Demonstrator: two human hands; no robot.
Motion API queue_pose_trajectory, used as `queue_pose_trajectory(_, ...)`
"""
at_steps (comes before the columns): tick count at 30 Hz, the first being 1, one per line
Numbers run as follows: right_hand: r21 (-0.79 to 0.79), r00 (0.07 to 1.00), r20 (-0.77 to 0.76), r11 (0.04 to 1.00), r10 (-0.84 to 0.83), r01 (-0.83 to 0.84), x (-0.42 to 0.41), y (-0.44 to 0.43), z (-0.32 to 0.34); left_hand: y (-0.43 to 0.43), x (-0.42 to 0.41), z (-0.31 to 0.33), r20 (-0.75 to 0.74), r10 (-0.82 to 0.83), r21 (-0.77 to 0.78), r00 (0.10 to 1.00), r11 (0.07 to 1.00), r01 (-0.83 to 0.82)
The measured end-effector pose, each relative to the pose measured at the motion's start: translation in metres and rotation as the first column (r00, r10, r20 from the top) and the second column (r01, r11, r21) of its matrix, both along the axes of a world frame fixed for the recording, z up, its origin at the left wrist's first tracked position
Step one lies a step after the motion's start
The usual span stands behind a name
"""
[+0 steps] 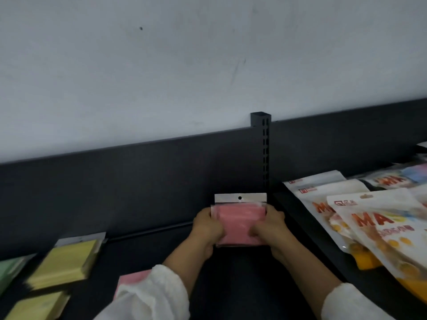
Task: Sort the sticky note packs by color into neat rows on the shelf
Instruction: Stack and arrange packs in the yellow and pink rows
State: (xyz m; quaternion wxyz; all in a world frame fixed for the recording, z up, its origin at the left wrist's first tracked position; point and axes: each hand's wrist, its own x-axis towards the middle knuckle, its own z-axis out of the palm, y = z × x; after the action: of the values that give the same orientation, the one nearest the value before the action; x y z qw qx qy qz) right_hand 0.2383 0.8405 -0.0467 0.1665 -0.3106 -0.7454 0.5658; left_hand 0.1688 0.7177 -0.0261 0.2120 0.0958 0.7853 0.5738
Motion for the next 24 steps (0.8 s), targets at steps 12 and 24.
queue_pose_trajectory(12,0.104,0.947,-0.206,0.967,0.249,-0.231,-0.005,-0.030,-0.017,-0.019,0.016,-0.026,-0.197,0.138,0.096,0.971,0.988,-0.121)
queue_pose_trajectory(24,0.048,0.965,-0.226,0.991,0.130,-0.123,-0.009,-0.025,0.002,-0.029,0.013,0.002,-0.274,0.104,0.022,0.956,0.995,-0.101)
